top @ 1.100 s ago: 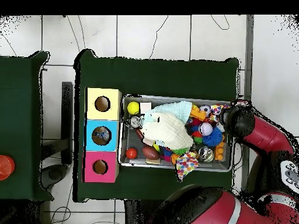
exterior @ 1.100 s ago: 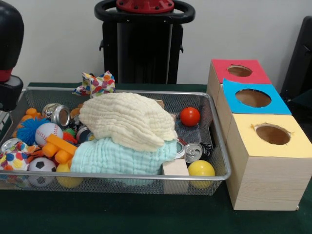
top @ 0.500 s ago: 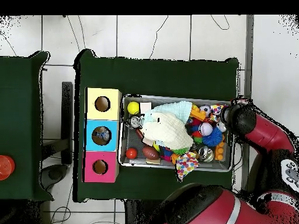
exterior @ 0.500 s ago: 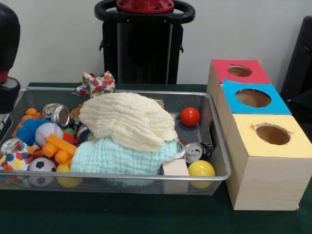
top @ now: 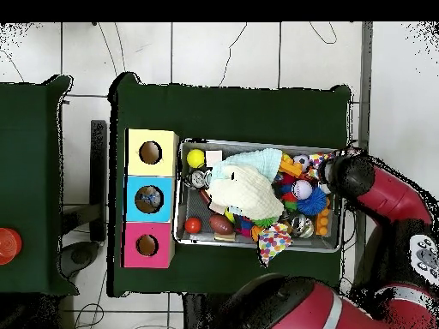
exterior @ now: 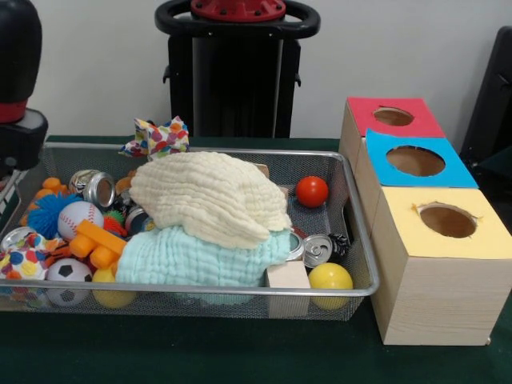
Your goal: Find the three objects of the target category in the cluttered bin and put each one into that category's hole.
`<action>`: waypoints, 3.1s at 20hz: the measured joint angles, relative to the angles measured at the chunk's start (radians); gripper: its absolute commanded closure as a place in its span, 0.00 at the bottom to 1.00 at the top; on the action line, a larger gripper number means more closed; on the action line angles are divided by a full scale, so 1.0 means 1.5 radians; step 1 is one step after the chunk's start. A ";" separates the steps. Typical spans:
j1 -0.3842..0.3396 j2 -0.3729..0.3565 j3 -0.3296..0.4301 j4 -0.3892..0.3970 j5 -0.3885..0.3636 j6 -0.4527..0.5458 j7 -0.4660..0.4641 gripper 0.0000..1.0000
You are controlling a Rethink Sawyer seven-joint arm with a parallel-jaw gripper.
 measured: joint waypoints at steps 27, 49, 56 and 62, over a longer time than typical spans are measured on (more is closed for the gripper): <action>0.024 -0.041 -0.012 0.118 -0.043 -0.055 0.000 0.00; 0.019 0.027 -0.009 0.073 -0.020 -0.092 0.000 0.00; 0.017 0.040 -0.009 0.052 -0.019 -0.092 0.000 0.00; 0.018 0.044 -0.009 0.035 -0.019 -0.091 0.000 0.00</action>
